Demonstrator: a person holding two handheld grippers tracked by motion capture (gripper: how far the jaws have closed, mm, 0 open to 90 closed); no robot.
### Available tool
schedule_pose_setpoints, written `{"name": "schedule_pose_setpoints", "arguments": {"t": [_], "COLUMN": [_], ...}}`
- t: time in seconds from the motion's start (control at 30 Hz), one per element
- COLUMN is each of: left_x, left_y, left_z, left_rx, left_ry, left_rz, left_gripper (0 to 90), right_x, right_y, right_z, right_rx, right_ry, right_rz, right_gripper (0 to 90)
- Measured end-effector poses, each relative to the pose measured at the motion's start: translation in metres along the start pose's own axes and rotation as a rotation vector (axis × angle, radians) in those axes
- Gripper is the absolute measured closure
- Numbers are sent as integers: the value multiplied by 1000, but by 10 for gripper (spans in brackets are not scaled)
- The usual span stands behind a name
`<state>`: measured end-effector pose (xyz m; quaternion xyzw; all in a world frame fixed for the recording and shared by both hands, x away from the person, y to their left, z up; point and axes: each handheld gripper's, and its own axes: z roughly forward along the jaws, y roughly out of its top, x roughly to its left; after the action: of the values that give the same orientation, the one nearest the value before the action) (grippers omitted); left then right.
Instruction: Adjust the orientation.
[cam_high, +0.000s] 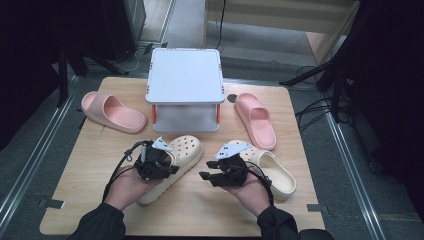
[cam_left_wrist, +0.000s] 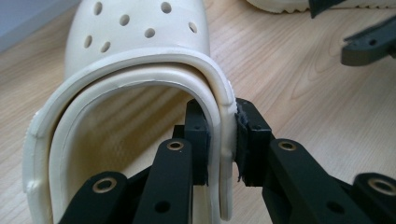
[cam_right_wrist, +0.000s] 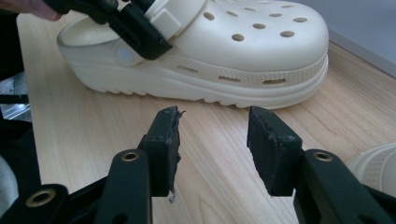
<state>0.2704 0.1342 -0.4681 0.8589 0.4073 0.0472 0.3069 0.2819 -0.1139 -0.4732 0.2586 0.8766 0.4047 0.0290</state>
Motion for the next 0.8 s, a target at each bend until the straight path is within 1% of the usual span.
{"name": "schedule_pose_setpoints", "arguments": {"t": [0.07, 0.1, 0.13, 0.17, 0.23, 0.37, 0.4, 0.47, 0.57, 0.6, 0.63, 0.67, 0.8], "left_x": [-1, -3, -5, -5, -4, 2, 3, 8, 18, 23, 28, 32, 49], "left_y": [-1, -2, -2, -3, -3, -6, -6, -8, -12, -14, -16, -18, -27], "left_z": [1, 1, -1, -4, -11, -26, -29, -38, -48, -51, -52, -53, -53], "left_rx": [-2, -3, -8, -13, -24, -33, -39, -51, -63, -62, -58, -54, -41], "left_ry": [0, 12, 17, 4, -7, -29, -23, -31, -15, -18, -9, 0, 28], "left_rz": [14, 39, 48, 50, 46, 28, 25, 15, 3, -14, -15, -24, -53], "left_gripper": [757, 749, 732, 711, 686, 688, 693, 697, 766, 795, 830, 844, 887], "right_x": [-1, -1, -2, 0, 1, 1, 0, -1, -1, -1, 0, 1, 4], "right_y": [1, 1, 2, 3, 3, 6, 6, 7, 10, 11, 12, 13, 16], "right_z": [3, 4, 5, 6, 7, 11, 12, 15, 20, 22, 25, 27, 35], "right_rx": [-8, -13, -19, -17, -14, -6, -2, 4, 16, 22, 30, 29, 33], "right_ry": [-7, -5, -6, -4, -14, -18, -19, -23, -21, -18, -14, -15, -6], "right_rz": [8, 23, 37, 50, 43, 63, 69, 71, 66, 64, 64, 57, 61], "right_gripper": [576, 590, 640, 664, 695, 746, 762, 798, 847, 864, 870, 876, 898]}}
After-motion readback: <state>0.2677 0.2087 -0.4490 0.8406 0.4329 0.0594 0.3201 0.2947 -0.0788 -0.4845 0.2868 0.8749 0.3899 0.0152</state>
